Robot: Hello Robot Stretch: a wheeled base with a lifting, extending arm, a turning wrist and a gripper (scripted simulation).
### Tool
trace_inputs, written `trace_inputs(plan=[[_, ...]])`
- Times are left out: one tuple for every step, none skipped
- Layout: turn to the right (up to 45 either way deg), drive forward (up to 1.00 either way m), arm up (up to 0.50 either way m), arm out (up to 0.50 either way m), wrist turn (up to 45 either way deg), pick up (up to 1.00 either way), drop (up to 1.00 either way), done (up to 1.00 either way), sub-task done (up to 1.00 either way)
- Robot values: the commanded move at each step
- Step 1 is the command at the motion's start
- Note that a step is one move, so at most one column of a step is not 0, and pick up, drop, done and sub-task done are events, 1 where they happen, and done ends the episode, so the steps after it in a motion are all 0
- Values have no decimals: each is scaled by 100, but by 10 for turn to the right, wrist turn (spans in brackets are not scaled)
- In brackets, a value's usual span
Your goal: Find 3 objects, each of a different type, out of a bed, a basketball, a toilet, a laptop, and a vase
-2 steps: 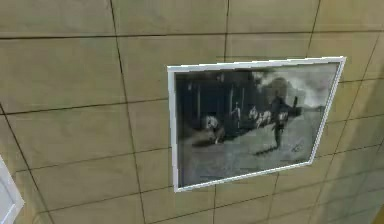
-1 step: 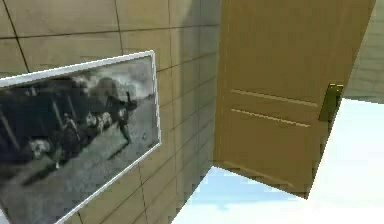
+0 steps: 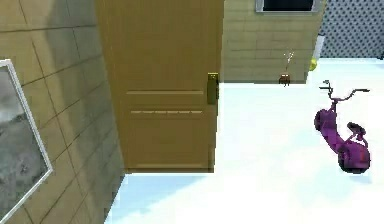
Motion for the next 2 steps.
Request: trace_inputs(plan=[[0,10,0,0,0,0,0,0,0],[450,0,0,0,0,0,0,0,0]])
